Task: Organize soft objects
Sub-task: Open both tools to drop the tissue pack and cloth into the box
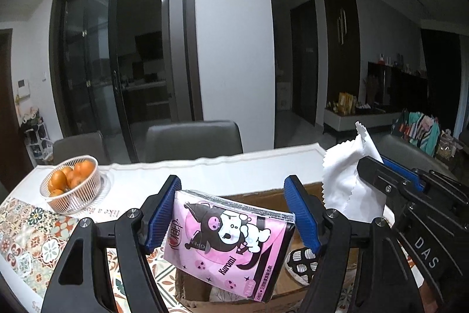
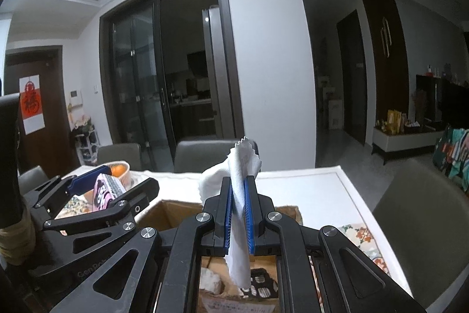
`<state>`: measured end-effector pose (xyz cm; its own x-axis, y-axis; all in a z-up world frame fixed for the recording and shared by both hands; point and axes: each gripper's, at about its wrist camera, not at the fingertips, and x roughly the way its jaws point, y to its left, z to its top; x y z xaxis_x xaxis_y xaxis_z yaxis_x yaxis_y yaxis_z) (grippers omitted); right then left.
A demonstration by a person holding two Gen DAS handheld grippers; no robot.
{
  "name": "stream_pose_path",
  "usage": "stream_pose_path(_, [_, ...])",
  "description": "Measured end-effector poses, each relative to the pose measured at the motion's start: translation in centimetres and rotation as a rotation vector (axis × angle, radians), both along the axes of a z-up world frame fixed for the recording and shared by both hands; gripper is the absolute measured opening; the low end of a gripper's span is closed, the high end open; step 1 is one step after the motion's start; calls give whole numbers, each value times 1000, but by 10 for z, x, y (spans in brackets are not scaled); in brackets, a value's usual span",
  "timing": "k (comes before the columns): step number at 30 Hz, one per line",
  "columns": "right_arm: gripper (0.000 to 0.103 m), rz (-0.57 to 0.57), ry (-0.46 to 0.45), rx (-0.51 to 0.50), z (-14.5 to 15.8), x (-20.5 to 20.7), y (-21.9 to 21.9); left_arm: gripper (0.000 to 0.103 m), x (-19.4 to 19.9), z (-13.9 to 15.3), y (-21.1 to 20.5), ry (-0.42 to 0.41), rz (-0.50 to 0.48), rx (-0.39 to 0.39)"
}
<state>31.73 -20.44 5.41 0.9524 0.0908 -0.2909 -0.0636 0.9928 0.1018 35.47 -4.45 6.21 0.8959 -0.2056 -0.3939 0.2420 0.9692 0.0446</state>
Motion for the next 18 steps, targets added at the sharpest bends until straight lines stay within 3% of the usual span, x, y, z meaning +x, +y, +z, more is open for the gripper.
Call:
stream_pose_path(4, [10, -2, 40, 1, -10, 11, -3, 76, 10, -9, -2, 50, -3, 22])
stream_pose_path(6, [11, -4, 63, 9, -15, 15, -5, 85, 11, -12, -1, 63, -3, 27])
stream_pose_path(7, [14, 0, 76, 22, -18, 16, -7, 85, 10, -13, -1, 61, 8, 30])
stream_pose_path(9, [32, -16, 102, 47, -21, 20, -13, 88, 8, -13, 1, 59, 15, 35])
stream_pose_path(11, [40, -37, 106, 59, -24, 19, -18, 92, 6, -14, 2, 62, 8, 33])
stream_pose_path(18, [40, -60, 120, 39, -26, 10, -19, 92, -11, -14, 4, 38, 14, 43])
